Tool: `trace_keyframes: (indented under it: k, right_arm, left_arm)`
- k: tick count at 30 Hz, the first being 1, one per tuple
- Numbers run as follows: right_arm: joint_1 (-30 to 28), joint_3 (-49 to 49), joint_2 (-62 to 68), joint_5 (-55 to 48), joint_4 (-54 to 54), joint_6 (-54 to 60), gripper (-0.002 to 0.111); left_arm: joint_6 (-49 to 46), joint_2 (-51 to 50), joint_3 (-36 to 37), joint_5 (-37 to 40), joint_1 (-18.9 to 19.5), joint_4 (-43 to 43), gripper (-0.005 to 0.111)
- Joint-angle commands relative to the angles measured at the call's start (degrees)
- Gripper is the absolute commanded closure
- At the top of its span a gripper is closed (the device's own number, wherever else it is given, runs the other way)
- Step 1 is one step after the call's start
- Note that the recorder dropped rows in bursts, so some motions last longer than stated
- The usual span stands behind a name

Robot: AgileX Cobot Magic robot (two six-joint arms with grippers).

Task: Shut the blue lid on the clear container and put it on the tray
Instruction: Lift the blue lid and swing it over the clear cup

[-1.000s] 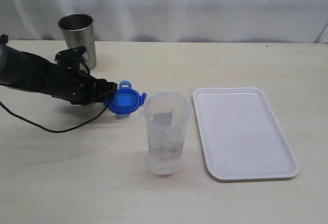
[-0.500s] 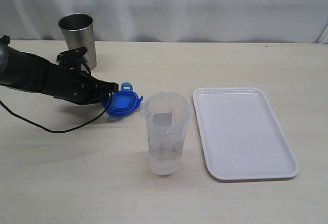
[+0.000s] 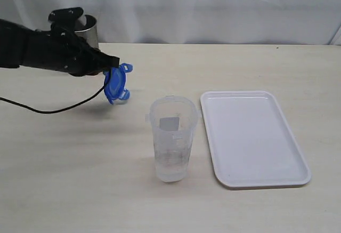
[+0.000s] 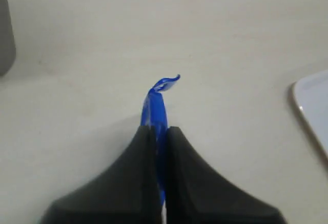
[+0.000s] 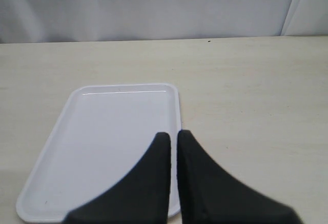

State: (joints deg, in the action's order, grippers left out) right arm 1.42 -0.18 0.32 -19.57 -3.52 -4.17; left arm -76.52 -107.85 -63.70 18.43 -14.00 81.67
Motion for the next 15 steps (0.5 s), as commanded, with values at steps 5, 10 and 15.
trace_keyframes:
  k: [5, 10, 15]
  right_arm:
    - [0.1, 0.2, -0.3, -0.1, 0.1, -0.2, 0.104]
    - [0.1, 0.2, -0.3, -0.1, 0.1, -0.2, 0.104]
    - [0.1, 0.2, -0.3, -0.1, 0.1, -0.2, 0.104]
  left_arm:
    - [-0.1, 11.1, 0.2, -3.8, -6.1, -9.9, 0.107]
    - [-0.1, 14.2, 0.2, -9.1, -12.4, -18.4, 0.107]
    - [-0.1, 14.9, 0.2, -13.8, -19.2, -28.9, 0.107]
